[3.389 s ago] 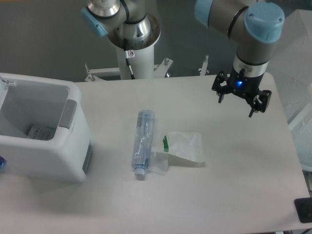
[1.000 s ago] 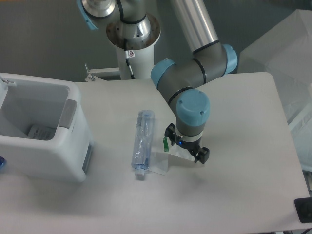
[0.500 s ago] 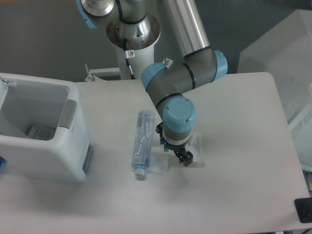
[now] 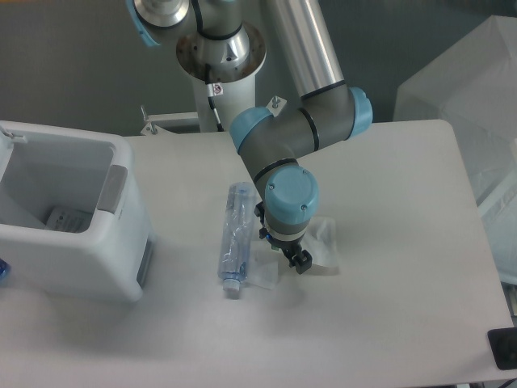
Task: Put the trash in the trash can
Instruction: 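Lower the gripper onto the white paper and close on it, then lift the gripped white paper up off the table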
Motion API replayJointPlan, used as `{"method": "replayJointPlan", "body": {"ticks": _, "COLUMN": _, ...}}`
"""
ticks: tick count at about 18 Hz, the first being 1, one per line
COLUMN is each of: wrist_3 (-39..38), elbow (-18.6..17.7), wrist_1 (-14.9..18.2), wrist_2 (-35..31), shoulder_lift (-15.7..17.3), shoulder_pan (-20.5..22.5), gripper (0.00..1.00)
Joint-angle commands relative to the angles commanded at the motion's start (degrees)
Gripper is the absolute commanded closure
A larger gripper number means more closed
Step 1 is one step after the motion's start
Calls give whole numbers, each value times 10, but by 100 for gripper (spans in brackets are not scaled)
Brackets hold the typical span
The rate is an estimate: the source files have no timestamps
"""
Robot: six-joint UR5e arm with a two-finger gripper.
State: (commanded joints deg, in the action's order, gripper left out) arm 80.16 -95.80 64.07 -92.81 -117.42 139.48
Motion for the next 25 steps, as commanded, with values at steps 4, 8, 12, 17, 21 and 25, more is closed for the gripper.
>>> {"method": "replayJointPlan", "body": {"ticks": 4, "wrist_3": -3, "elbow": 12, "wrist_1": -1, "wrist_2": 0, "shoulder_lift": -16, "shoulder_pan": 0, "gripper": 37}}
{"method": "replayJointPlan", "body": {"ticks": 8, "wrist_3": -1, "elbow": 4, "wrist_1": 1, "wrist_2": -1, "shoulder_lift": -8, "shoulder_pan": 0, "gripper": 63}}
{"method": "replayJointPlan", "body": {"ticks": 12, "wrist_3": -4, "elbow": 5, "wrist_1": 32, "wrist_2": -21, "shoulder_lift": 4, "shoulder_pan": -1, "gripper": 99}}
{"method": "replayJointPlan", "body": {"ticks": 17, "wrist_3": -4, "elbow": 9, "wrist_1": 54, "wrist_2": -24, "shoulder_lift": 24, "shoulder_pan": 4, "gripper": 100}}
{"method": "replayJointPlan", "body": {"ticks": 21, "wrist_3": -4, "elbow": 12, "wrist_1": 56, "wrist_2": -20, "shoulder_lift": 30, "shoulder_pan": 8, "gripper": 100}}
{"method": "replayJointPlan", "body": {"ticks": 25, "wrist_3": -7, "elbow": 15, "wrist_1": 58, "wrist_2": -12, "shoulder_lift": 67, "shoulder_pan": 18, "gripper": 100}}
